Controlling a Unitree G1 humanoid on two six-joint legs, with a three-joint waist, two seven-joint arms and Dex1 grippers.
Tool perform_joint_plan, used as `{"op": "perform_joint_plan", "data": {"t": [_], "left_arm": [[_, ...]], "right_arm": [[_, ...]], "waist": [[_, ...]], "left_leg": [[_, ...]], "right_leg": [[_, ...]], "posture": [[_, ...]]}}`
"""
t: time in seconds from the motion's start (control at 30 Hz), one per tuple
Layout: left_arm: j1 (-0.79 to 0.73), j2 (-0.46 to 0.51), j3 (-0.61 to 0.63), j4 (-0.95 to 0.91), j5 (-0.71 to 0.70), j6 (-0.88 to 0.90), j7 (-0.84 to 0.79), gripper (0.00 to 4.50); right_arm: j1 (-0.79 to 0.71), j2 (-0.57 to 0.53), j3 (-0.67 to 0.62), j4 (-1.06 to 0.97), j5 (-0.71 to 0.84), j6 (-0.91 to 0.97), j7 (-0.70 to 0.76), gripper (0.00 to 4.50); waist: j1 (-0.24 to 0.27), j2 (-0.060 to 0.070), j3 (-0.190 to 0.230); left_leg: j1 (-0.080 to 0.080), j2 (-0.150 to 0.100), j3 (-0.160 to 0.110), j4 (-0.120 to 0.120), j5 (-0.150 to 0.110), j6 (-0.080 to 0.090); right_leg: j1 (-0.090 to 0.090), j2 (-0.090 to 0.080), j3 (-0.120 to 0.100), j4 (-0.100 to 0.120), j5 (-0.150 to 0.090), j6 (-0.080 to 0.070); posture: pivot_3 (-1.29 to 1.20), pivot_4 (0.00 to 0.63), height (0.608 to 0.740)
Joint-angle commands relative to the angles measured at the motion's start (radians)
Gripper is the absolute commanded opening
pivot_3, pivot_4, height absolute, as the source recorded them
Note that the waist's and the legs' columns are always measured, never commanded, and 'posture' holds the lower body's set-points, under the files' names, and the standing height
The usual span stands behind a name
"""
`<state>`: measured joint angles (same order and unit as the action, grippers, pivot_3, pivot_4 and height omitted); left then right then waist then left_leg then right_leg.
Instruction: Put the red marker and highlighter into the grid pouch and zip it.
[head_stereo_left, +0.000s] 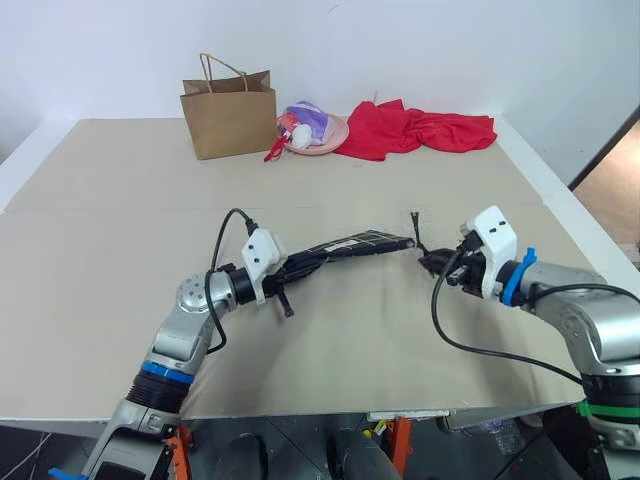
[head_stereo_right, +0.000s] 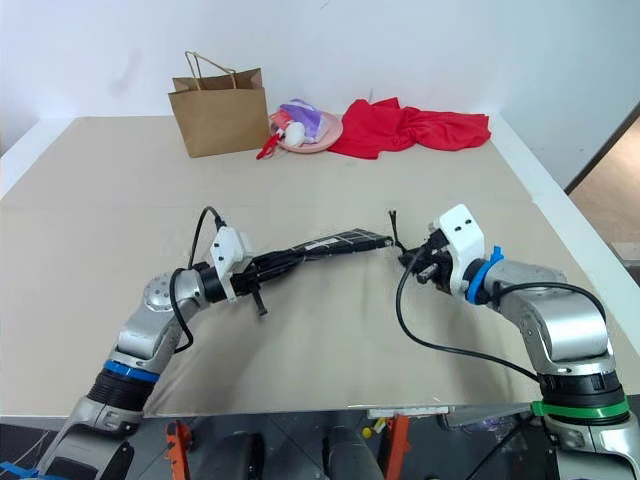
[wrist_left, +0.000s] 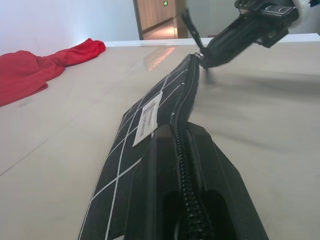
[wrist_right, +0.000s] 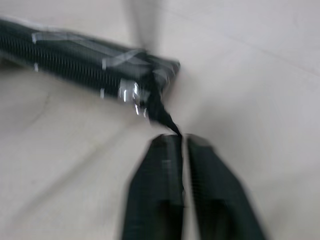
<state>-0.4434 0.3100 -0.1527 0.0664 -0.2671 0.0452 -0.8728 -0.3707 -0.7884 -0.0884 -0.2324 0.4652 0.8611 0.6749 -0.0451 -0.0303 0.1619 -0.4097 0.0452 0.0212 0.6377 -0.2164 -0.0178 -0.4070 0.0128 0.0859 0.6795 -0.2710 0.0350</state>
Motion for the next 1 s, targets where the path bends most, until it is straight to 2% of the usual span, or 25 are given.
{"op": "perform_joint_plan", "data": {"t": [0.03,0.07,0.17,0.2,0.3,0.33,0.37,0.5,0.63,0.8,0.9,1.0], "left_arm": [[-0.003,-0.001,0.03,-0.03,-0.028,-0.014,-0.004,0.0],[-0.004,0.0,0.032,-0.026,-0.034,-0.017,-0.01,0.0],[-0.005,0.007,0.034,-0.014,-0.048,-0.033,-0.042,0.0],[-0.004,0.013,0.031,-0.012,-0.058,-0.036,-0.065,0.0],[0.001,0.03,0.027,-0.002,-0.081,-0.062,-0.14,0.0],[-0.001,0.036,0.028,0.006,-0.089,-0.073,-0.165,0.78],[-0.003,0.044,0.03,0.016,-0.101,-0.082,-0.199,1.02],[-0.016,0.067,0.046,0.058,-0.159,-0.066,-0.309,2.68],[-0.033,0.052,0.078,0.082,-0.161,-0.074,-0.27,4.48],[-0.027,0.089,0.171,0.029,-0.266,0.073,-0.227,4.48],[0.012,0.161,0.268,-0.01,-0.355,0.273,-0.138,4.48],[0.101,0.25,0.336,-0.078,-0.377,0.404,-0.063,4.48]], "right_arm": [[0.019,-0.004,-0.035,-0.085,0.058,-0.009,0.057,2.42],[0.029,-0.008,-0.05,-0.084,0.066,-0.011,0.065,2.77],[0.063,-0.026,-0.112,-0.08,0.093,-0.009,0.085,4.22],[0.081,-0.038,-0.138,-0.081,0.102,-0.011,0.098,4.44],[0.143,-0.076,-0.198,-0.094,0.114,-0.025,0.135,4.44],[0.162,-0.087,-0.213,-0.097,0.116,-0.03,0.142,4.5],[0.182,-0.096,-0.229,-0.099,0.117,-0.035,0.148,4.5],[0.221,-0.105,-0.257,-0.102,0.106,-0.048,0.137,4.5],[0.245,-0.097,-0.261,-0.109,0.099,-0.056,0.122,4.5],[0.284,-0.1,-0.285,-0.088,0.098,-0.083,0.131,4.5],[0.309,-0.097,-0.32,-0.027,0.082,-0.16,0.158,4.5],[0.325,-0.096,-0.352,0.032,0.071,-0.234,0.186,4.5]], "waist": [[-0.001,0.0,0.0],[0.0,0.0,0.0],[0.001,0.0,0.0],[0.001,0.0,0.0],[0.003,0.0,0.0],[0.003,0.0,0.0],[0.003,0.0,0.0],[-0.002,0.0,0.0],[-0.001,0.0,0.0],[-0.001,0.0,0.0],[-0.001,0.0,0.0],[-0.004,0.0,0.0]], "left_leg": [[0.0,0.0,0.0,0.0,0.0,0.0],[0.0,0.0,0.0,0.0,0.0,0.0],[0.0,0.0,0.0,0.0,0.0,0.0],[0.0,0.0,0.0,0.0,0.0,0.0],[-0.001,-0.001,0.0,0.0,0.0,0.0],[-0.001,-0.001,0.0,0.0,0.0,0.0],[-0.001,-0.001,0.0,0.0,0.0,0.0],[0.001,0.0,0.0,0.0,0.0,0.0],[0.002,0.0,0.0,0.0,0.0,0.0],[0.001,0.0,0.0,0.001,0.0,0.0],[0.001,0.001,0.0,0.0,0.0,0.0],[0.002,0.001,0.0,0.0,0.0,0.001]], "right_leg": [[0.0,0.0,0.0,0.0,0.0,0.0],[0.0,0.0,0.0,0.0,0.0,0.0],[0.001,0.0,0.0,0.0,0.0,0.0],[0.0,0.0,0.0,0.0,0.0,0.0],[0.0,-0.001,0.0,0.0,0.0,0.0],[0.001,-0.001,-0.001,0.0,0.0,0.001],[0.001,-0.001,-0.001,0.0,0.0,0.001],[0.001,0.0,0.0,0.0,0.0,0.0],[0.001,0.001,-0.001,0.0,0.0,-0.001],[0.001,0.0,0.0,0.0,0.0,0.0],[0.001,0.0,0.0,0.0,0.0,0.0],[0.001,0.001,0.0,0.0,-0.001,0.0]], "posture": [[0.0,0.15,0.74],[0.0,0.15,0.74],[0.0,0.15,0.74],[0.0,0.15,0.74],[0.0,0.15,0.74],[0.0,0.15,0.74],[0.0,0.15,0.74],[0.0,0.15,0.74],[0.0,0.15,0.74],[0.0,0.15,0.74],[0.0,0.15,0.74],[0.0,0.15,0.74]]}}
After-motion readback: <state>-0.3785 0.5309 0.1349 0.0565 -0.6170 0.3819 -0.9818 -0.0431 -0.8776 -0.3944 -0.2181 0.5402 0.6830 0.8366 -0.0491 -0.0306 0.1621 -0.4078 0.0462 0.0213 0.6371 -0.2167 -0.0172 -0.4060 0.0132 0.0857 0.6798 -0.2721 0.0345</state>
